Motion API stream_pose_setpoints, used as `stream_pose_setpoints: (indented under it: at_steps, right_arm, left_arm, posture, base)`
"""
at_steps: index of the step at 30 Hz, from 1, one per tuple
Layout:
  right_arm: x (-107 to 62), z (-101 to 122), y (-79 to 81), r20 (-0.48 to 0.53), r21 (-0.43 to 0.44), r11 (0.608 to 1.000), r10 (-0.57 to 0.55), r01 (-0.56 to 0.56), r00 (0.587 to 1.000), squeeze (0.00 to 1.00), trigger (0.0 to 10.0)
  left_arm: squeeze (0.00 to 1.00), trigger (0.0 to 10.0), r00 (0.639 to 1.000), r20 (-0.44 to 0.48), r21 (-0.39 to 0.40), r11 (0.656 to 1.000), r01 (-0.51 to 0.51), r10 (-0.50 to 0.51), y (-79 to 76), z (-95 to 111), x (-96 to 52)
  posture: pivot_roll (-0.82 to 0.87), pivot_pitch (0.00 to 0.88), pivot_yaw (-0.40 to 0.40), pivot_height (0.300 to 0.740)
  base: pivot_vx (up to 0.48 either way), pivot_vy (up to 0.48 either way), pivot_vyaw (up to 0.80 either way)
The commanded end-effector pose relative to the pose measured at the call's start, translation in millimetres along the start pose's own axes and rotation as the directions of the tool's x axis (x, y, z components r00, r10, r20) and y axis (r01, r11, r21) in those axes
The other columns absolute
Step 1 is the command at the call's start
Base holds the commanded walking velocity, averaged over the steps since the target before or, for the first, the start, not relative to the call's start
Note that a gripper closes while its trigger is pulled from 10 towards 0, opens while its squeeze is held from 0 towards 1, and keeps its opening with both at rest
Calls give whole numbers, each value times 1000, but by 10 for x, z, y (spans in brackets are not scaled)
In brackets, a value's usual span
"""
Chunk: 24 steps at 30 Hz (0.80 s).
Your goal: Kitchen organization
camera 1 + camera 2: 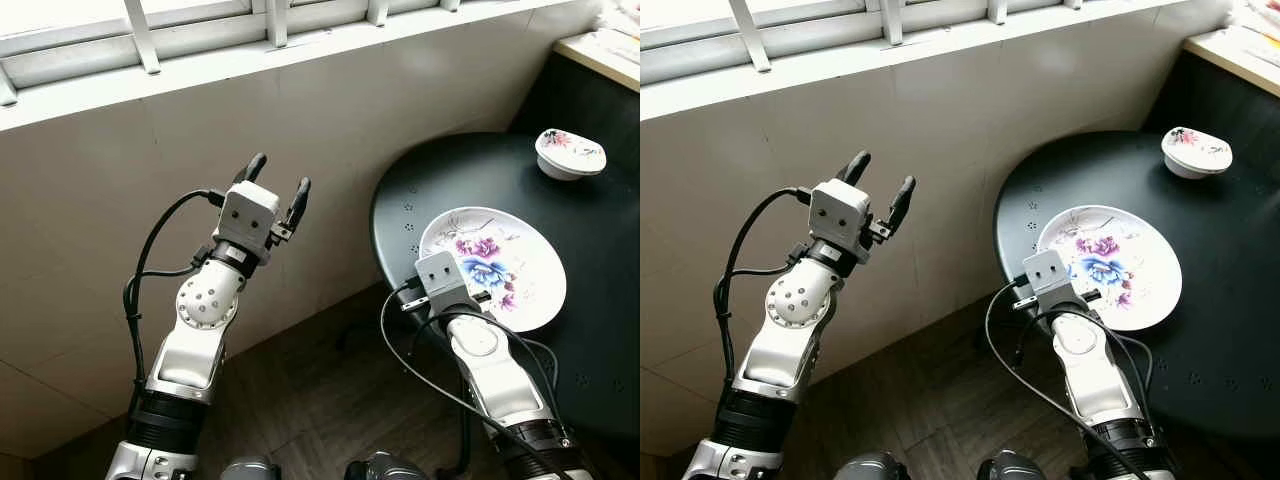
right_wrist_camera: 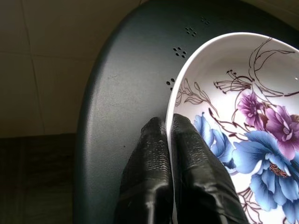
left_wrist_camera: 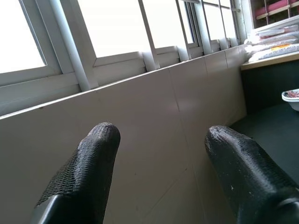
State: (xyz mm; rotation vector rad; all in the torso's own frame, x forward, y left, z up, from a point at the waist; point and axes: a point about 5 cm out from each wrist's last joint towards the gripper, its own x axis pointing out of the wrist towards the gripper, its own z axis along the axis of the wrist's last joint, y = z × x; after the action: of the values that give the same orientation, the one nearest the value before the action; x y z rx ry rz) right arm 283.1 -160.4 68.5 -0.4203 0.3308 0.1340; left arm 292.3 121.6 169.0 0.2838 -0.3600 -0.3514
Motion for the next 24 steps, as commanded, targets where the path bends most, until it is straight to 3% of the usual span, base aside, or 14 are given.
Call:
stream_pose_setpoints:
  at_steps: [1,12,19,24]
  right_arm:
    - [-28,124,-86,84,-70,996,-46,51,995,0,0]
    - [-83,364,-255,265,-78,975,-181,208,947,0,0]
    - [-110,451,-297,336,-77,960,-231,271,913,0,0]
    - [-138,509,-355,384,-64,944,-276,324,881,0,0]
  left_arm:
    - [0,10000,1000,-22,6,1000,7,-7,-18,-33,-3]
    - [0,10000,1000,-10,-10,1000,-3,3,-11,-19,-5]
    - [0,10000,1000,10,-38,999,-6,6,-12,10,1]
    - [0,10000,997,78,-53,999,6,-2,-25,108,5]
  posture:
    - [128,13,-57,740]
    - [131,11,-58,740]
    - [134,3,-57,740]
    - [137,0,-58,740]
  base:
    - [0,0,0]
    - [0,0,0]
    - [0,0,779]
    - [0,0,800]
